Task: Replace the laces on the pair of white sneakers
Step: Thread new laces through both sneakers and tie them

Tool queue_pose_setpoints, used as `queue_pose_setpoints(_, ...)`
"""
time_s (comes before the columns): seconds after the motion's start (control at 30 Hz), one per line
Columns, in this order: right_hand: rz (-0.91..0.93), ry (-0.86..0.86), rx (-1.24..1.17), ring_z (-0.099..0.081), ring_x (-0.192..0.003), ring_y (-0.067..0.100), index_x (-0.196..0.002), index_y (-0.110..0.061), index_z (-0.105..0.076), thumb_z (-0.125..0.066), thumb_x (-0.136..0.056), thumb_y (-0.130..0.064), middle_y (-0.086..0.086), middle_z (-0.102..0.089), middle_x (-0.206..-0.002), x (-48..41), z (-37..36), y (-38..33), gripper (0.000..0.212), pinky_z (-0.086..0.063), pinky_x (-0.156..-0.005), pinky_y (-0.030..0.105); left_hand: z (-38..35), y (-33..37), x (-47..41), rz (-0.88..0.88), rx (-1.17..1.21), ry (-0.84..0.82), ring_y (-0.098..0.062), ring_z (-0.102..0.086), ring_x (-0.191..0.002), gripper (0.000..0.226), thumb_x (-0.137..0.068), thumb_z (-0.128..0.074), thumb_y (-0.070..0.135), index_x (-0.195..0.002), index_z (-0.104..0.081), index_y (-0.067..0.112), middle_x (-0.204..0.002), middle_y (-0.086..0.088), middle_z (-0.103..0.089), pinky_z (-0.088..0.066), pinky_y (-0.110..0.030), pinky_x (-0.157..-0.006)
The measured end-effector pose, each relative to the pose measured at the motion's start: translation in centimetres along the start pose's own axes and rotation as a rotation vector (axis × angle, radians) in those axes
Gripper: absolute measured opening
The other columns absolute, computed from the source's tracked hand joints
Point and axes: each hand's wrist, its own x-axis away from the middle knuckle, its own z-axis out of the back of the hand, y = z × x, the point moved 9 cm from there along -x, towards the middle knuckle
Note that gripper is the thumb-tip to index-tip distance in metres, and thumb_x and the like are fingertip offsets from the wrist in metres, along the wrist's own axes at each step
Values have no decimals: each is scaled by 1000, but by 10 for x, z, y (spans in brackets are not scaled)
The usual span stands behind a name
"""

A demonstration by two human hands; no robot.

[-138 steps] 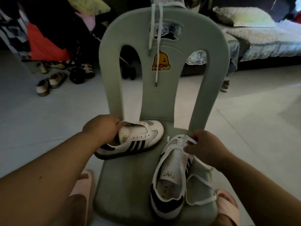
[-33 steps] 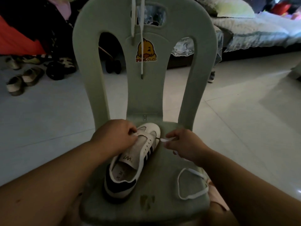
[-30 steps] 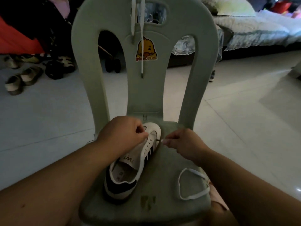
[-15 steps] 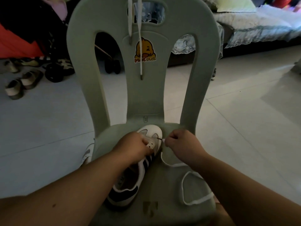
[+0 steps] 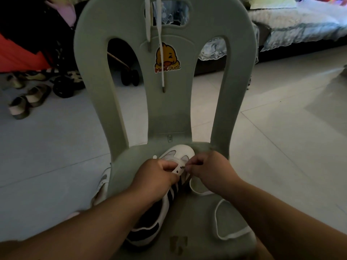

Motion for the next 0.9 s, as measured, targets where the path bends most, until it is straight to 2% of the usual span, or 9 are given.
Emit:
queue_pose_setpoints(0.17,45,-55,70,-59,-72,4,-88,-23,-75,-63,-89,-24,-9,-68,-79,-2,-3,-10,12,-46,-65,17,3,1,3,-10,24,9,-9,-54,-114,41,-83,-67,10,-123,-63,19,-129,3,-60,-38,-19,-93)
queue_pose_setpoints(0.27,26,-51,52,-56,-69,0,-85,-23,-75,-64,-88,-22,-14,-64,-75,-3,-3,-9,11,-41,-60,12,3,3,4,-27,12,8,-4,-52,-106,41,-84,-66,11,-124,-63,20,-129,3,-60,-36,-17,-87)
queue_pose_setpoints(0.37,4,-37,73,-55,-66,1,-81,-22,-74,-64,-87,-20,-12,-64,-73,-5,-3,-9,12,-37,-56,12,-1,5,6,-51,-7,-6,-5,-52,-113,42,-84,-66,12,-125,-61,20,-130,5,-60,-33,-16,-87)
queue_pose_setpoints(0.53,-2,6,121,-55,-62,0,-72,-26,-70,-61,-86,-18,-10,-66,-73,-5,-5,-13,19,-31,-48,7,-5,7,6,-75,5,-16,2,-48,-96,39,-84,-67,12,-122,-64,18,-122,6,-64,-34,-16,-84)
queue_pose_setpoints(0.6,-17,-27,75,-58,-68,2,-73,-27,-71,-60,-86,-16,-11,-67,-78,-4,-9,-10,21,-34,-52,7,-6,8,5,-90,-7,-19,5,-51,-86,35,-84,-66,12,-119,-66,18,-114,7,-67,-38,-13,-75)
queue_pose_setpoints(0.67,-48,-54,13,-63,-81,12,-84,-22,-75,-57,-88,-13,-4,-71,-88,-3,-11,-4,20,-41,-60,12,-9,12,3,-115,-71,-43,8,-49,-75,29,-87,-63,14,-115,-69,18,-106,8,-68,-37,-7,-64)
queue_pose_setpoints(0.7,-74,-55,-42,-65,-86,16,-88,-19,-75,-56,-88,-12,-1,-71,-91,-3,-12,0,20,-44,-64,16,-11,15,0,-132,-126,-65,4,-50,-77,26,-90,-59,15,-113,-70,19,-109,5,-68,-37,-10,-63)
queue_pose_setpoints(0.83,-210,13,-273,-65,-85,11,-79,-27,-72,-65,-86,-12,-8,-70,-87,1,-17,18,18,-48,-73,20,-13,22,-10,-166,-424,-190,-14,-57,-106,34,-96,-44,15,-115,-68,30,-126,1,-62,-45,-22,-86)
queue_pose_setpoints(0.9,-246,41,-353,-66,-82,12,-72,-28,-69,-71,-81,-11,-6,-70,-86,0,-21,22,19,-52,-76,24,-9,21,-16,-193,-520,-189,-16,-61,-101,33,-92,-51,17,-107,-69,40,-119,4,-65,-50,-31,-88)
